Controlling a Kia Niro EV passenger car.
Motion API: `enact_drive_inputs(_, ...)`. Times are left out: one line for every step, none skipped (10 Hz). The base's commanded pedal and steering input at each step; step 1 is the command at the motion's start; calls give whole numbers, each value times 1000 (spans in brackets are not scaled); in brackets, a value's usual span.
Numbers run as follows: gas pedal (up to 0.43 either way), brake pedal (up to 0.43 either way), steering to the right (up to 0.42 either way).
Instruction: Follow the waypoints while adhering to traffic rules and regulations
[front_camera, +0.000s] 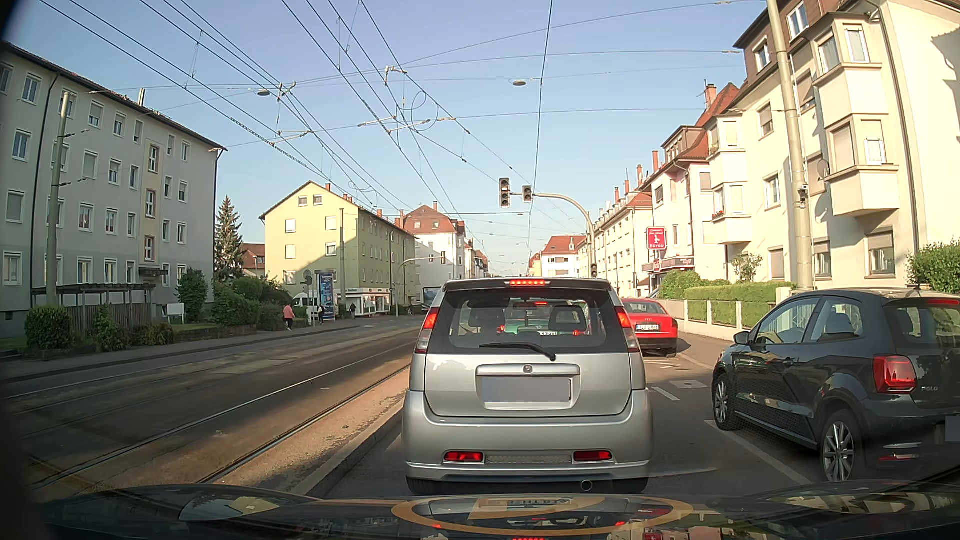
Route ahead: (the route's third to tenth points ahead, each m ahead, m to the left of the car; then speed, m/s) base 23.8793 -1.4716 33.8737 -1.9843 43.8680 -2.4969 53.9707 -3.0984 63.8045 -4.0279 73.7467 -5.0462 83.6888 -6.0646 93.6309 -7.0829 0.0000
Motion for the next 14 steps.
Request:
enact_drive_inputs(0, 146, -2)
enact_drive_inputs(0, 140, -2)
enact_drive_inputs(0, 146, -2)
enact_drive_inputs(0, 140, -2)
enact_drive_inputs(0, 146, -2)
enact_drive_inputs(0, 152, -2)
enact_drive_inputs(0, 152, -2)
enact_drive_inputs(0, 152, -2)
enact_drive_inputs(0, 152, -2)
enact_drive_inputs(0, 159, -2)
enact_drive_inputs(0, 159, -2)
enact_drive_inputs(0, 159, -2)
enact_drive_inputs(0, 159, -2)
enact_drive_inputs(0, 159, -2)
